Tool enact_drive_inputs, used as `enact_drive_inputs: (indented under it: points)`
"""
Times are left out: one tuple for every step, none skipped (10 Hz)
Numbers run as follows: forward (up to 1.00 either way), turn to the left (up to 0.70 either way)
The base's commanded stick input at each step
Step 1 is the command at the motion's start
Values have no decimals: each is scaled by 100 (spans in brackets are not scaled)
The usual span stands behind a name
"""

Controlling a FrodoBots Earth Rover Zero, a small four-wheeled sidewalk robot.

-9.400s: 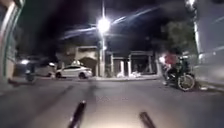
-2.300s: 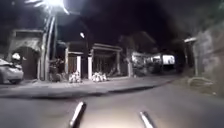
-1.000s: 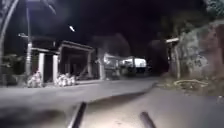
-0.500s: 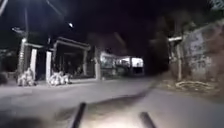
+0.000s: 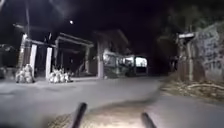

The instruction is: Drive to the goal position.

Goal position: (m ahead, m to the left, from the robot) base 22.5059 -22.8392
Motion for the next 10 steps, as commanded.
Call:
enact_drive_inputs:
  points:
    - [100, 2]
    - [100, 2]
    - [100, -11]
    - [100, -36]
    - [100, -38]
    - [100, -38]
    - [100, -38]
    - [100, -38]
    - [100, -38]
    - [100, -38]
